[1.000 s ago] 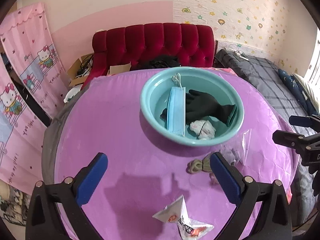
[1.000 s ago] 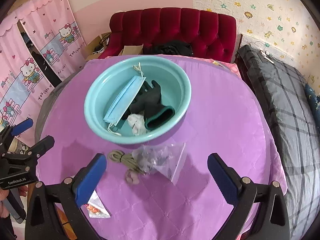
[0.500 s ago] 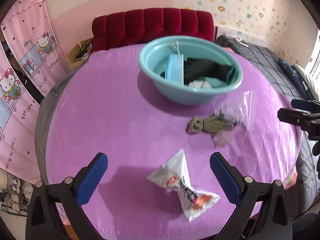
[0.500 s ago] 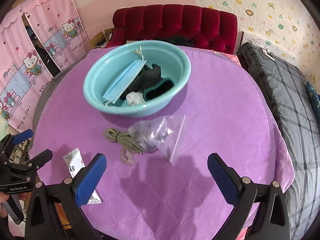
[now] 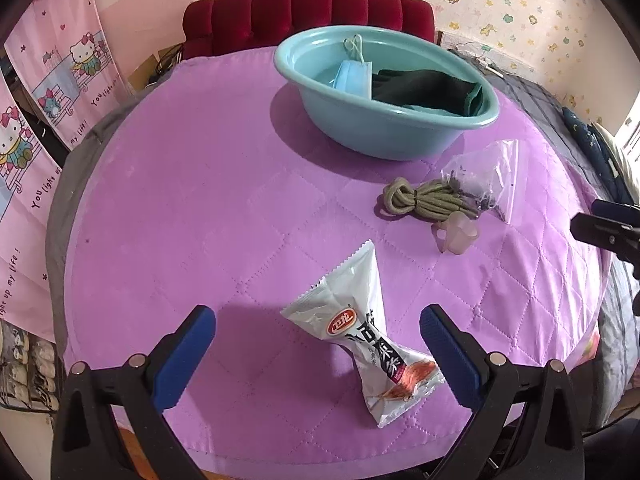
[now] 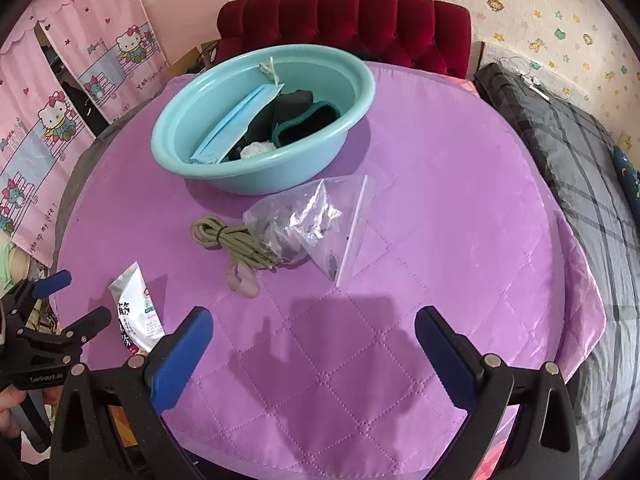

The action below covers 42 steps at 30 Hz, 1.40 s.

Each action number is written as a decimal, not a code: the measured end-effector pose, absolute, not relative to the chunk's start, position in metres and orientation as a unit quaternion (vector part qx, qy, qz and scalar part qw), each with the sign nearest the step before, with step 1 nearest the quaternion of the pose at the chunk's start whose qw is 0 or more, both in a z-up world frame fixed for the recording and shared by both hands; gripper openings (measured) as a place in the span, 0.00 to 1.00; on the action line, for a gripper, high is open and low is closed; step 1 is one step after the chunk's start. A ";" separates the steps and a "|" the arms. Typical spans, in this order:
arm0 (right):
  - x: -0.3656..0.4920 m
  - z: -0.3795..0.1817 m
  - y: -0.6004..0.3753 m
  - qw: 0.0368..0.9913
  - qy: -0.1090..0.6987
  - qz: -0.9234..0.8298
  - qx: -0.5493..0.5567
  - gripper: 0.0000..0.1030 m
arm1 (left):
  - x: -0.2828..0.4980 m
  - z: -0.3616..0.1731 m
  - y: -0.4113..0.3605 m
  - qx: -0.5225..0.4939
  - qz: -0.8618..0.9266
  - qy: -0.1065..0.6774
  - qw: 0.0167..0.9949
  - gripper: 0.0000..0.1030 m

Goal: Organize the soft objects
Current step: 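Lower the left tool onto the white snack packet and close on it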

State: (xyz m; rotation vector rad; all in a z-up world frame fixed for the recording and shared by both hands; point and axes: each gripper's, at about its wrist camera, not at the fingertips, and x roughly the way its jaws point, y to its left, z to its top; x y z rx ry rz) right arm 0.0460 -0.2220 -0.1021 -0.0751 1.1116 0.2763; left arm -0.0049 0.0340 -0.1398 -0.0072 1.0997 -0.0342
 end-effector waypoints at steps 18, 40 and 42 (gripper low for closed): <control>0.054 -0.120 -0.221 0.826 0.549 0.124 -0.036 1.00 | 0.023 -0.173 0.026 -0.021 -0.039 0.564 0.825 0.97; 0.079 -0.130 -0.220 0.817 0.563 0.123 -0.027 1.00 | 0.037 -0.162 0.029 -0.037 -0.070 0.573 0.816 0.07; 0.083 -0.131 -0.220 0.816 0.565 0.122 -0.025 1.00 | 0.038 -0.159 0.030 -0.038 -0.072 0.569 0.818 0.08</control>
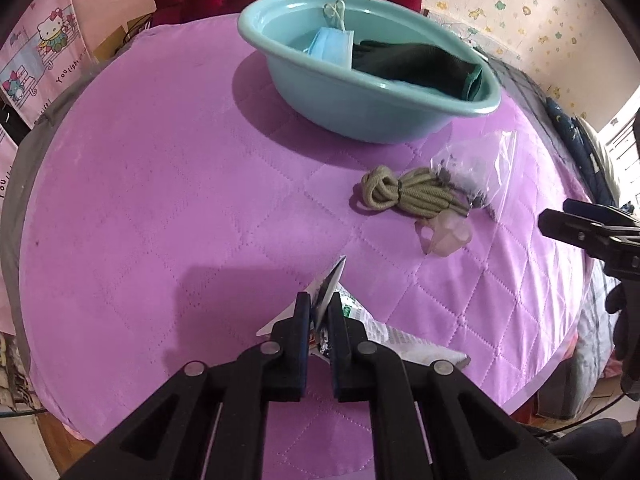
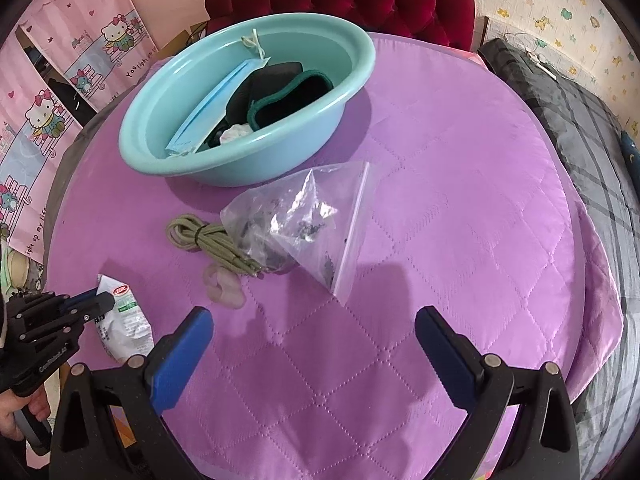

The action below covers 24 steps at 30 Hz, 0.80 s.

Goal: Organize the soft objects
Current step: 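Lower the left tool onto the white snack packet and close on it, then close the right tool on the clear plastic bag while the left tool holds the packet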

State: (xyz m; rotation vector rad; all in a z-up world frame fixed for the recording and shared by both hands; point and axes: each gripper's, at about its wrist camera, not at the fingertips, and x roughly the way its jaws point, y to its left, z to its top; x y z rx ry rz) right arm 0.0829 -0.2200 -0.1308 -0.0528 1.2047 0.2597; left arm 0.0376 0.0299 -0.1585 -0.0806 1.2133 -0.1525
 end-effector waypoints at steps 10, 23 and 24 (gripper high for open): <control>0.107 -0.132 -0.210 0.814 0.566 0.124 -0.023 1.00 | 0.041 -0.143 0.037 -0.049 -0.072 0.556 0.827 0.07; 0.143 -0.152 -0.198 0.801 0.587 0.118 -0.017 1.00 | 0.046 -0.136 0.047 -0.055 -0.067 0.554 0.828 0.07; 0.144 -0.152 -0.197 0.801 0.587 0.118 -0.017 1.00 | 0.046 -0.136 0.047 -0.055 -0.067 0.554 0.828 0.07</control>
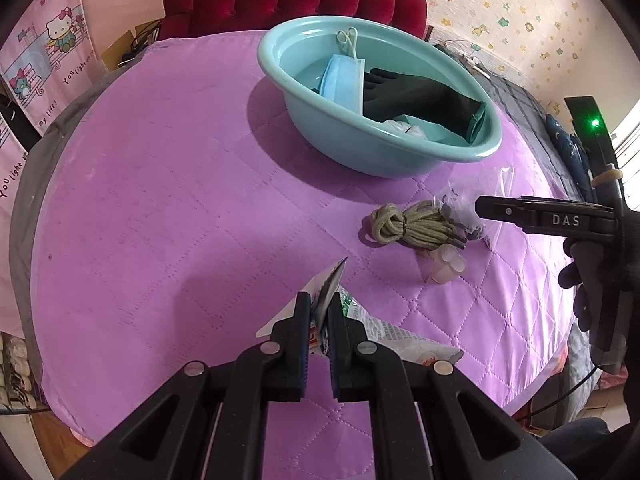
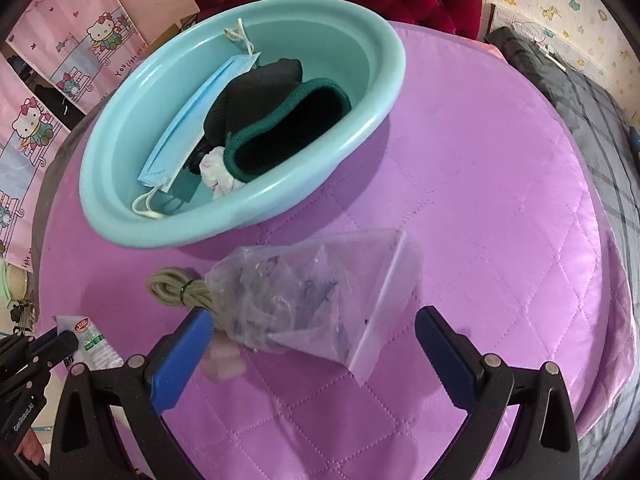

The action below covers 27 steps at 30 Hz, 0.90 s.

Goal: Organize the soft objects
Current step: 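Close the right tool on the clear plastic bag while the left tool holds the packet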

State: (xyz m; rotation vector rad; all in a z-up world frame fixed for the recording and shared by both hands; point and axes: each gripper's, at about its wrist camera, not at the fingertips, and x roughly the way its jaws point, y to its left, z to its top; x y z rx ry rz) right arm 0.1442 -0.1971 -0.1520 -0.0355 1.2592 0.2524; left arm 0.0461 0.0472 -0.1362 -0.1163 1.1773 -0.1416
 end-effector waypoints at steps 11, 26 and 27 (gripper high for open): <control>0.155 -0.150 -0.196 0.791 0.598 0.131 0.000 0.48 | 0.047 -0.137 0.046 -0.052 -0.064 0.557 0.827 0.07; 0.117 -0.118 -0.195 0.806 0.572 0.153 -0.015 0.27 | 0.040 -0.124 0.038 -0.045 -0.073 0.545 0.834 0.07; 0.115 -0.117 -0.198 0.807 0.570 0.154 -0.015 0.27 | 0.039 -0.122 0.038 -0.044 -0.073 0.543 0.836 0.07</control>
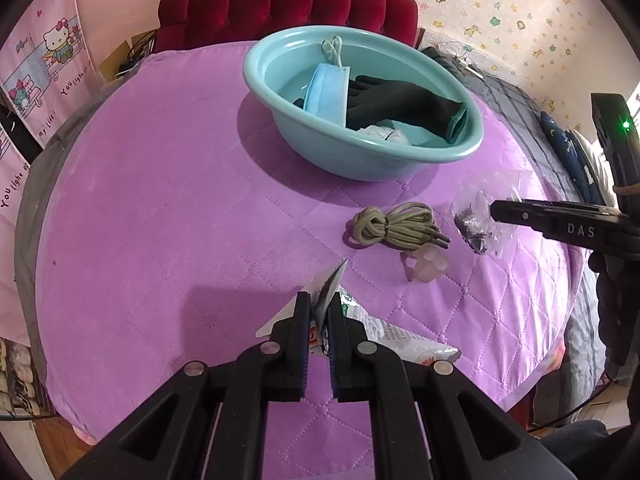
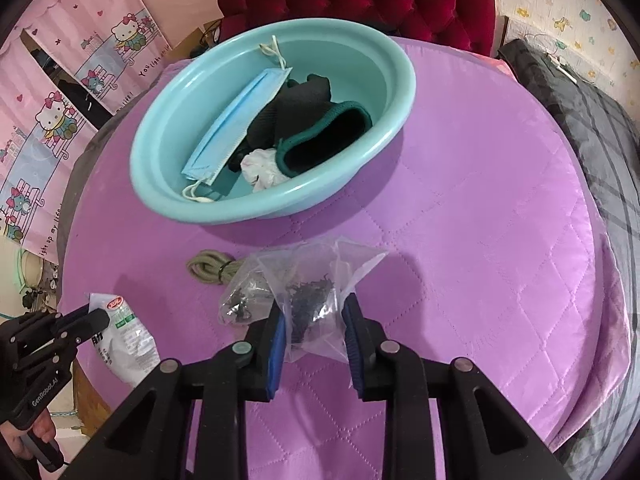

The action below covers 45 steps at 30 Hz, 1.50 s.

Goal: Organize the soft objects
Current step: 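Close the right tool on the clear plastic bag while the left tool holds the packet, then carry the snack packet and plastic bag over the teal basin with both tools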

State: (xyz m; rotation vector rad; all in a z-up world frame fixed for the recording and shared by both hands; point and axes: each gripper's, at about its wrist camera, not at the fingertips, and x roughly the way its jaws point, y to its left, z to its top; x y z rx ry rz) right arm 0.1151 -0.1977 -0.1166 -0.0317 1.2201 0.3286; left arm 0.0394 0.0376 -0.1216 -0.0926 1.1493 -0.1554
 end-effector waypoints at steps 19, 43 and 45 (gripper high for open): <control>0.085 -0.086 -0.203 0.822 0.548 0.155 -0.022 0.27 | 0.029 -0.076 0.022 -0.027 -0.095 0.507 0.857 0.07; 0.079 -0.021 -0.206 0.846 0.508 0.158 -0.038 0.28 | 0.047 -0.019 -0.009 0.006 -0.131 0.464 0.876 0.07; 0.080 -0.017 -0.206 0.848 0.505 0.158 -0.038 0.28 | 0.049 -0.016 -0.011 0.008 -0.134 0.462 0.877 0.07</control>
